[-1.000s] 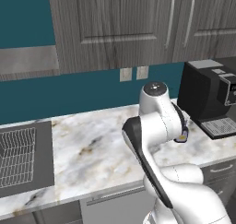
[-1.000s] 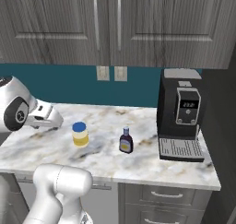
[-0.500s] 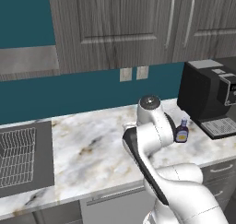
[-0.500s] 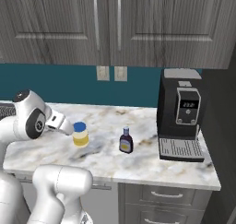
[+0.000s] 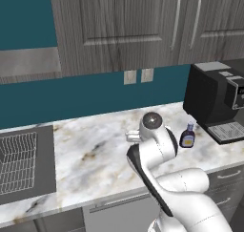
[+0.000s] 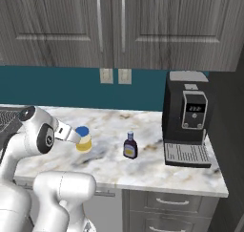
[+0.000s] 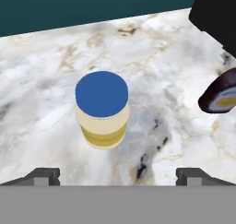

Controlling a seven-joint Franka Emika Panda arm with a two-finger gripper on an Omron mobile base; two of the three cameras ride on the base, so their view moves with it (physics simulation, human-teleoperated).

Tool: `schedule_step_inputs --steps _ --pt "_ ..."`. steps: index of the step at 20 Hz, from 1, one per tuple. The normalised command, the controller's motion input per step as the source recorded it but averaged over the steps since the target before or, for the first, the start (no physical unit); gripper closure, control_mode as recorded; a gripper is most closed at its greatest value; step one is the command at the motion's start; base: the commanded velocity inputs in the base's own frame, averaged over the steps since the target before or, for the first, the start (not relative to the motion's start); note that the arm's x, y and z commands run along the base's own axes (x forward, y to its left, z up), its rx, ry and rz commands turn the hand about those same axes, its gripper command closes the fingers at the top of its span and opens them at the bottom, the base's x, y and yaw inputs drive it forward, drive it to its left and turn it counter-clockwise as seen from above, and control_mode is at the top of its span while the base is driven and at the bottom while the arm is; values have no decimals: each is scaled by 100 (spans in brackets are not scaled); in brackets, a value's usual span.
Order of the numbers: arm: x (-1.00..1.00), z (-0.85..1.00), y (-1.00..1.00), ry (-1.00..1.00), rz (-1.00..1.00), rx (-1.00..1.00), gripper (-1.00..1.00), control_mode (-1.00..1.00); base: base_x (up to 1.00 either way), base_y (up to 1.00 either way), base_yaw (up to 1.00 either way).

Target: Place the condiment bottle and mayonnaise from the counter to the top shelf of the fridge. If the existing items in the fridge are on the top shelf, move them to other shelves.

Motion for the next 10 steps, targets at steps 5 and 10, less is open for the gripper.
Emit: schedule_step_inputs --steps 5,10 --pt "31 -8 0 -3 0 0 -100 -100 0 0 0" --pt "27 -2 0 -1 0 0 -100 -100 0 0 0"
